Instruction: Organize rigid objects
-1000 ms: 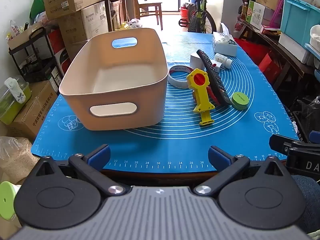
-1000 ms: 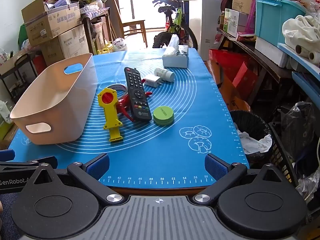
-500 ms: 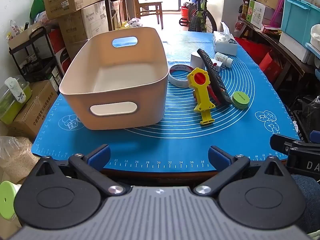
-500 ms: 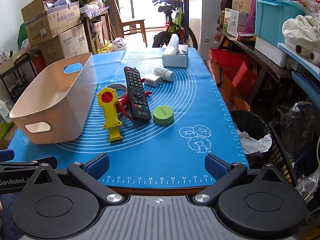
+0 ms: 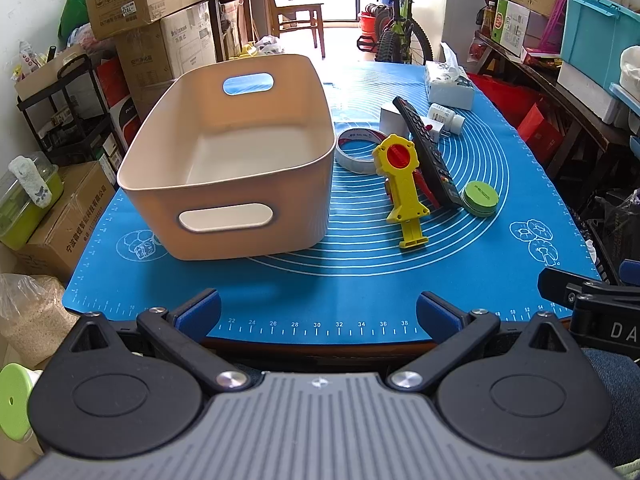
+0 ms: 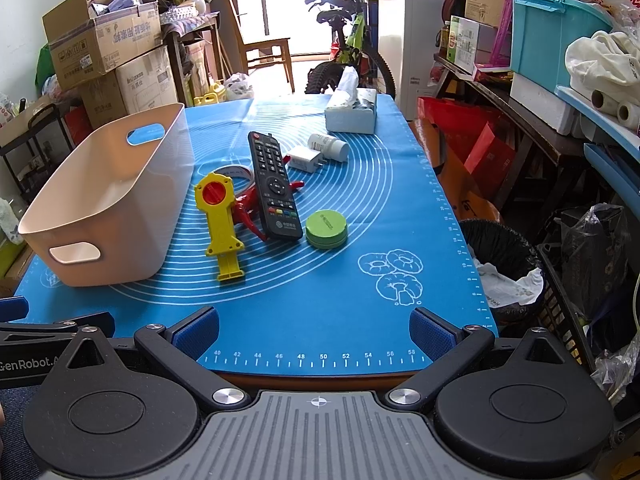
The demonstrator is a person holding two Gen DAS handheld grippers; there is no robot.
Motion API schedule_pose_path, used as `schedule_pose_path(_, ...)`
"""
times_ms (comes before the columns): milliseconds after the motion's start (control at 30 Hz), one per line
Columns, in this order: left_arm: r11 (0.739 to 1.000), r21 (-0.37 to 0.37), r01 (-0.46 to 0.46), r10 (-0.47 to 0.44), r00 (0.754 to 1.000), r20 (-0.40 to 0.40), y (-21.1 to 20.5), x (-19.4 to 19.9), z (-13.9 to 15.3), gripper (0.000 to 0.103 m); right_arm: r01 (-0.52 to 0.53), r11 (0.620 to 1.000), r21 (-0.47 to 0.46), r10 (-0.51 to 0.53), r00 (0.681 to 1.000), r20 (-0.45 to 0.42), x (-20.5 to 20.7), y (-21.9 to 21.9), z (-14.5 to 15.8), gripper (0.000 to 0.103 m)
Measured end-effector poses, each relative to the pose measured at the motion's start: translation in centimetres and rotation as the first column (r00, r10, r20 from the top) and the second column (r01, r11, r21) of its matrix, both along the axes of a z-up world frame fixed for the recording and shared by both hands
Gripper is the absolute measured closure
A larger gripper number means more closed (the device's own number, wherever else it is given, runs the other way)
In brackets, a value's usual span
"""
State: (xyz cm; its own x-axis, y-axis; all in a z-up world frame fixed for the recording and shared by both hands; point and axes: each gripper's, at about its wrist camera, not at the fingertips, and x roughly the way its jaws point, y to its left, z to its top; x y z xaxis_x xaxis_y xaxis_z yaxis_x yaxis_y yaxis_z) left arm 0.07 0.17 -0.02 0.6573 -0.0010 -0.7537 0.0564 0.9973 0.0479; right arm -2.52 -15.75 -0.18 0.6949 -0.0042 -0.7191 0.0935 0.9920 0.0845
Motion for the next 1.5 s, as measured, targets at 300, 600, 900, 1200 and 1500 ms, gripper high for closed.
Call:
schedule_pose_path(300,1.000,0.000,0.001,-0.001,1.000,0.000,0.05,0.02,0.00,0.001,0.000,1.000,-0.001,0.000,1.000,-0.001,0.04,-0.03,0.00,0.003)
schedule_pose_path(600,1.000,0.002,0.000,0.000,1.000,0.000,-0.04,0.01,0.01,0.001,0.000,1.000,-0.002,0.000,1.000,-0.002,0.05,-0.04,0.00,0.003)
schedule_pose_path(900,1.000,0.003,-0.001,0.001,1.000,-0.001,-0.10,0.05,-0.04,0.001,0.000,1.000,-0.002,0.000,1.000,-0.003,0.07,-0.04,0.02,0.003)
schedule_pose_path(1200,1.000,0.005,-0.001,0.001,1.000,-0.001,-0.11,0.05,-0.04,0.001,0.000,1.000,-0.003,0.000,1.000,-0.004,0.09,0.01,0.03,0.003)
schedule_pose_path(1500,1.000,0.008,0.000,0.000,1.000,-0.001,-0.50,-0.01,-0.15,0.001,-0.001,1.000,-0.003,0.001,1.000,-0.004,0.07,-0.02,0.01,0.003)
